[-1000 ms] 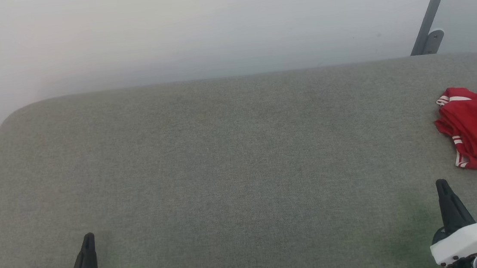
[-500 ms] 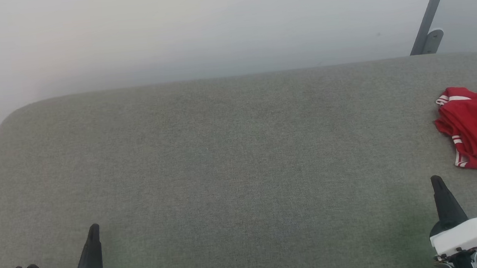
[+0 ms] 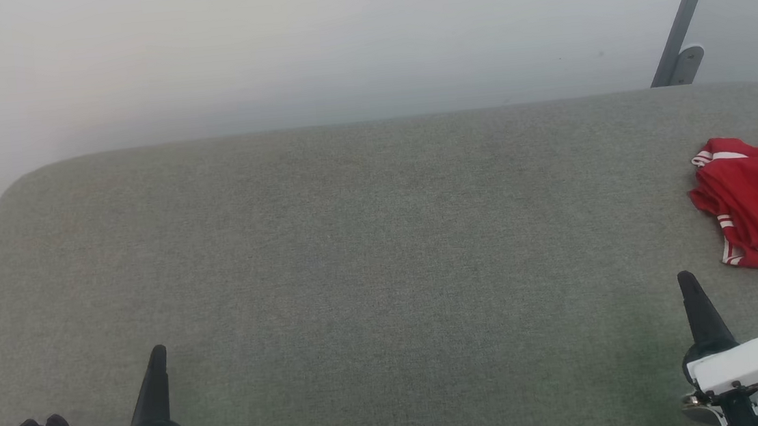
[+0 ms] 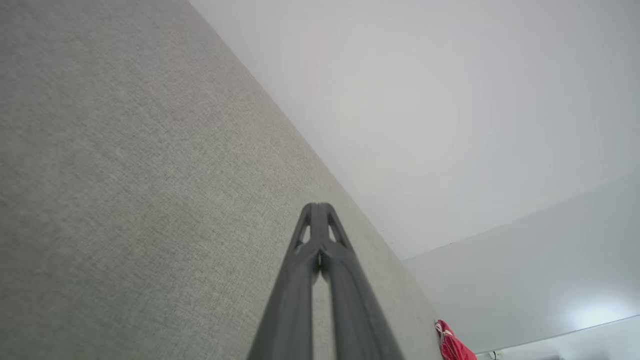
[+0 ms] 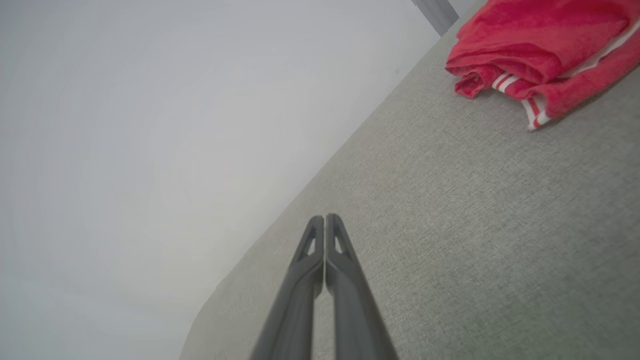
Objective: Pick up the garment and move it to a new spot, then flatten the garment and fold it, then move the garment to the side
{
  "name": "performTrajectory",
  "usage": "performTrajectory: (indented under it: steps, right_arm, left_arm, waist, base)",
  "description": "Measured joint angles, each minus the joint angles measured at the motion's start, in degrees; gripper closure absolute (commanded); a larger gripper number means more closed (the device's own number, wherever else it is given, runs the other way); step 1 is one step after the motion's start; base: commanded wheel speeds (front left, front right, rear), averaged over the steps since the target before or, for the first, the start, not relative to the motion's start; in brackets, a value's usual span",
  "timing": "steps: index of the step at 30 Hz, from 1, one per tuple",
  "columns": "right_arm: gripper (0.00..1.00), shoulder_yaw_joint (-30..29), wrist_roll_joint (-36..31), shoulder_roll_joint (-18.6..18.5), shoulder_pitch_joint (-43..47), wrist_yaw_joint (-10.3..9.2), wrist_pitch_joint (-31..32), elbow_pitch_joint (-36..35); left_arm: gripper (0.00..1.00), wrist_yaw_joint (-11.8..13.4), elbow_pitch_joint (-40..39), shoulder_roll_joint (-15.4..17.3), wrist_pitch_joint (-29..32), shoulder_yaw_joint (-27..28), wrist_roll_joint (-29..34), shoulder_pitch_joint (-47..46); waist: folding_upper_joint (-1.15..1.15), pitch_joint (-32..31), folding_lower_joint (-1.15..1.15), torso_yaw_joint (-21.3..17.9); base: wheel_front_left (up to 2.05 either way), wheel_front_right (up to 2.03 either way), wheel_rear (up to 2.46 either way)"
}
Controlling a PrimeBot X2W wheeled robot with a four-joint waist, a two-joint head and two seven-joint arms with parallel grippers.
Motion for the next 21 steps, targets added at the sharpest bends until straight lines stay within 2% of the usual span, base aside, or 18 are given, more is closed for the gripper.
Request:
performTrajectory:
  steps: [21]
  right_arm:
    - [1.00,0.10,11.63,0.86,-1.16,0.00,2.52,-0.18]
  left_arm:
    - [1.00,0.00,-0.29,-1.89,3.13,0.57,-9.09,-2.03]
  waist:
    - [0.00,0.07,0.00,-0.12]
  base:
    - [0.00,0.00,0.00]
